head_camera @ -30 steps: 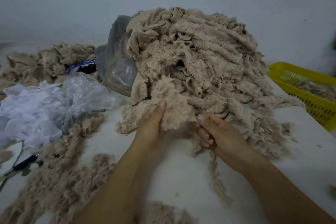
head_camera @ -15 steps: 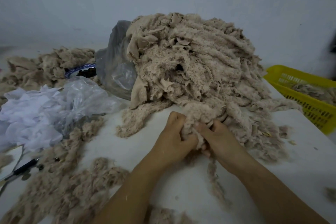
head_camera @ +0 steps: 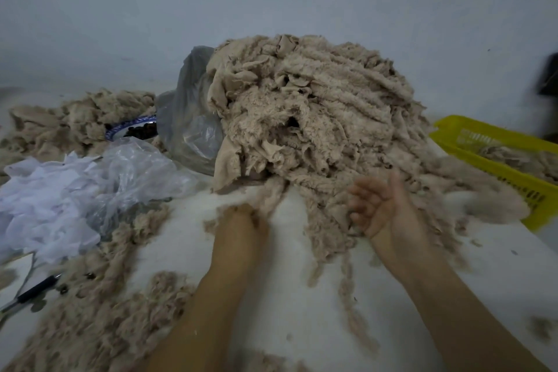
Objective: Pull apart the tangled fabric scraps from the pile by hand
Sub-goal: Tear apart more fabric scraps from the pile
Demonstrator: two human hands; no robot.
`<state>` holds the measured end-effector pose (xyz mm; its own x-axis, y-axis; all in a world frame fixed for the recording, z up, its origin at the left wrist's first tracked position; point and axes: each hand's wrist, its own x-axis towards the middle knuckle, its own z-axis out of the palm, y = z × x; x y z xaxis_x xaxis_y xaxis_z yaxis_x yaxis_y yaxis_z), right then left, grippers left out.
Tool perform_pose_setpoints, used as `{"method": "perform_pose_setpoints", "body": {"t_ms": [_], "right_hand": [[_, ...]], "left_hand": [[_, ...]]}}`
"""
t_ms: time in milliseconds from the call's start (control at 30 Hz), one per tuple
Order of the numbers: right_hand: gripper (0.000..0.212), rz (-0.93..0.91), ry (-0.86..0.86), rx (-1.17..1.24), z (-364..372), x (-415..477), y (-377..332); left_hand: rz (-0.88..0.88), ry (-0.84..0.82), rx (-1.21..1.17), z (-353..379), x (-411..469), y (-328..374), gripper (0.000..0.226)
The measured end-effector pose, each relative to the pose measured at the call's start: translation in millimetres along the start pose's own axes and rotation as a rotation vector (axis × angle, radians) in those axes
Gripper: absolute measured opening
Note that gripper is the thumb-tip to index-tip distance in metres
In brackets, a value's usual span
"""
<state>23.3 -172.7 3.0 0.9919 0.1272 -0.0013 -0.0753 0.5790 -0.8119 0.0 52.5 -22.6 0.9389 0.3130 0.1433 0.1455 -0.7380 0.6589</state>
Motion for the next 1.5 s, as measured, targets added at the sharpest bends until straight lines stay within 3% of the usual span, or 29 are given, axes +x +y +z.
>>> {"method": "perform_pose_setpoints", "body": {"t_ms": [67, 133, 200, 267, 333, 400, 500, 667, 733, 833, 900, 1000, 1067, 1133, 1200, 1333, 1433, 1500], "right_hand": [[0.048, 0.023, -0.053, -0.174, 8, -2, 12], [0.044, 0.068, -0.105, -0.294, 12, -7, 20], [0.047, 0.157, -0.151, -0.385, 16, -11, 24], [0.051, 0.254, -0.193, -0.446, 17, -14, 24], [0.044, 0.311, -0.219, -0.463, 15, -15, 19], [0.015, 0.326, -0.236, -0.478, 14, -17, 14], [0.022, 0.218, -0.234, -0.485, 14, -16, 15], [0.039, 0.041, -0.135, -0.443, 14, -12, 14], [0.042, 0.082, -0.175, -0.422, 12, -11, 14], [0.022, 0.101, -0.227, -0.389, 13, -13, 13], [0.029, 0.073, -0.218, -0.348, 13, -14, 10], [0.030, 0.004, -0.218, -0.409, 13, -16, 10], [0.039, 0.040, -0.273, -0.591, 19, -21, 13], [0.042, 0.055, -0.291, -0.744, 25, -23, 20], [0.030, -0.022, -0.280, -0.764, 26, -23, 25], [0.008, 0.042, -0.280, -0.569, 23, -23, 24], [0.017, -0.082, -0.089, 0.045, 12, -6, -5], [0.039, -0.223, 0.017, 0.406, -5, 4, -31]], "left_hand": [[0.030, -0.039, 0.176, 4, -3, 5, 0.009], [0.060, -0.057, 0.173, 3, -9, 11, 0.016], [0.105, -0.186, -0.212, -1, -19, 21, 0.030], [0.084, -0.452, -0.675, -2, -32, 35, 0.031], [0.078, -0.682, -0.809, -2, -44, 45, 0.017], [0.104, -0.797, -0.761, 0, -48, 47, 0.014], [0.043, -0.733, -0.805, 1, -44, 46, 0.018], [-0.031, -0.386, -1.112, 4, -26, 37, 0.024], [0.015, -0.393, -1.110, 0, -22, 32, 0.024], [0.047, -0.447, -0.922, 0, -26, 29, 0.036], [0.025, -0.407, -0.864, 3, -25, 29, 0.043], [-0.076, -0.378, -1.111, 5, -22, 30, 0.035], [-0.133, -0.395, -1.328, 4, -18, 29, 0.039], [-0.135, -0.427, -1.373, 4, -20, 29, 0.041], [-0.109, -0.452, -1.321, 7, -23, 30, 0.044], [-0.134, -0.454, -1.210, 8, -23, 35, 0.061], [-0.125, -0.409, -1.185, 3, -21, 36, 0.049], [-0.082, -0.409, -1.133, 3, -22, 36, 0.039]]}}
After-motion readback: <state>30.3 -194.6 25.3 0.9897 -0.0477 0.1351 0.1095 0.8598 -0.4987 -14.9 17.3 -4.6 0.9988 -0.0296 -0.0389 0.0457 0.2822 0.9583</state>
